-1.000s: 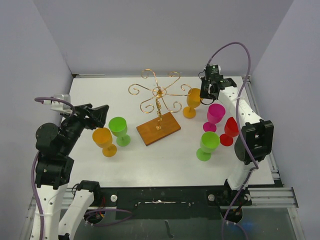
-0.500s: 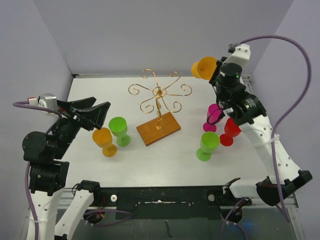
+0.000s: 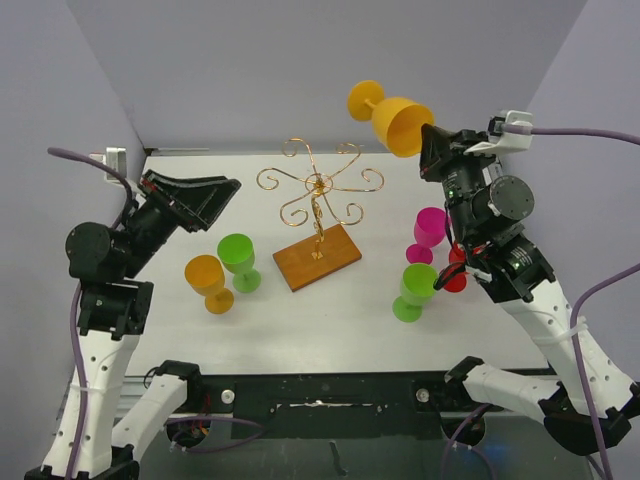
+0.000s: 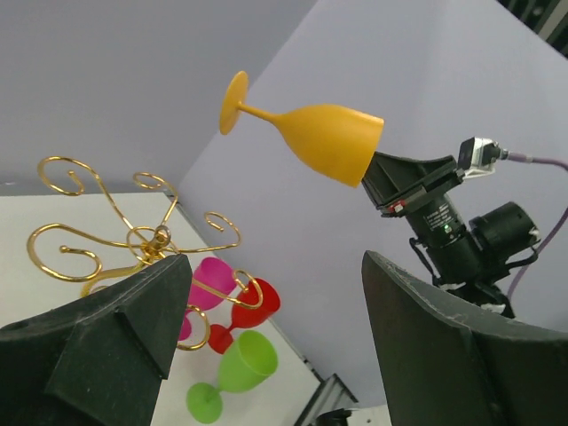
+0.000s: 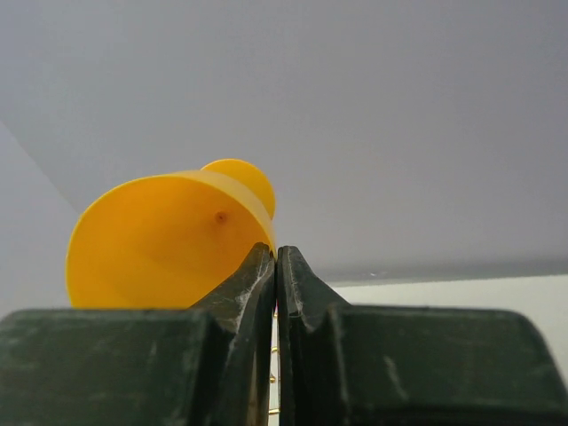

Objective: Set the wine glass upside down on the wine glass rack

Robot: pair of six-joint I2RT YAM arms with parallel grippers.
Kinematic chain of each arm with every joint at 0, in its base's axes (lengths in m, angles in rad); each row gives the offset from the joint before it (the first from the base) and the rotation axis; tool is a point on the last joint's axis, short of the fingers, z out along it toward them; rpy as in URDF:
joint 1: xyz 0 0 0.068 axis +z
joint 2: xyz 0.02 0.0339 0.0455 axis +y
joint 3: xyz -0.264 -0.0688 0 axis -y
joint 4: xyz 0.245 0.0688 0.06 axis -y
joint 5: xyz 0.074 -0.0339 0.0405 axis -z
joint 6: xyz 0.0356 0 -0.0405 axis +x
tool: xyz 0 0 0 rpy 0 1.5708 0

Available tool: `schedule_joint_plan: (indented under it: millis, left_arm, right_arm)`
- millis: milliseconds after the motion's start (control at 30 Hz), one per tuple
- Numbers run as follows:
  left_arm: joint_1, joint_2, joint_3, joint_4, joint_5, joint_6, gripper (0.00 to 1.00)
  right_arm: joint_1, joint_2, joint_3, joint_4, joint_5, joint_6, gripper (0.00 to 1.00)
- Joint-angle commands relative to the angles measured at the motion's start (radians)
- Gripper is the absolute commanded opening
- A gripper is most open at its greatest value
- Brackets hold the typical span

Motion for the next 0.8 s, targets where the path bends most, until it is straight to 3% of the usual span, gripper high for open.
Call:
schedule_joint_plan:
  millis: [0, 333, 700, 767]
  left_arm:
    - [-0.003, 0.049, 0.036, 0.185, 0.067, -0.199, 0.75]
    - [-0.003, 0.149, 0.089, 0.304, 0.001, -0.397, 0.68]
    - [-0.005, 0.246, 0.139, 0.393, -0.101, -0.509, 0.68]
    - [-0.006, 0.255, 0.139, 0.392, -0.119, -0.524, 0.63]
  right_arm:
    - [0.028, -0.021, -0.026, 0.289, -0.154, -0.012, 0.00]
    - [0.130, 0.033, -0.091, 0.591, -0.219, -0.043, 0.00]
    - [0.384, 0.184, -0.087, 0.866, -0.084, -0.311, 0.00]
    - [0.413, 0.209, -0.080, 0.895, -0.077, -0.344, 0.00]
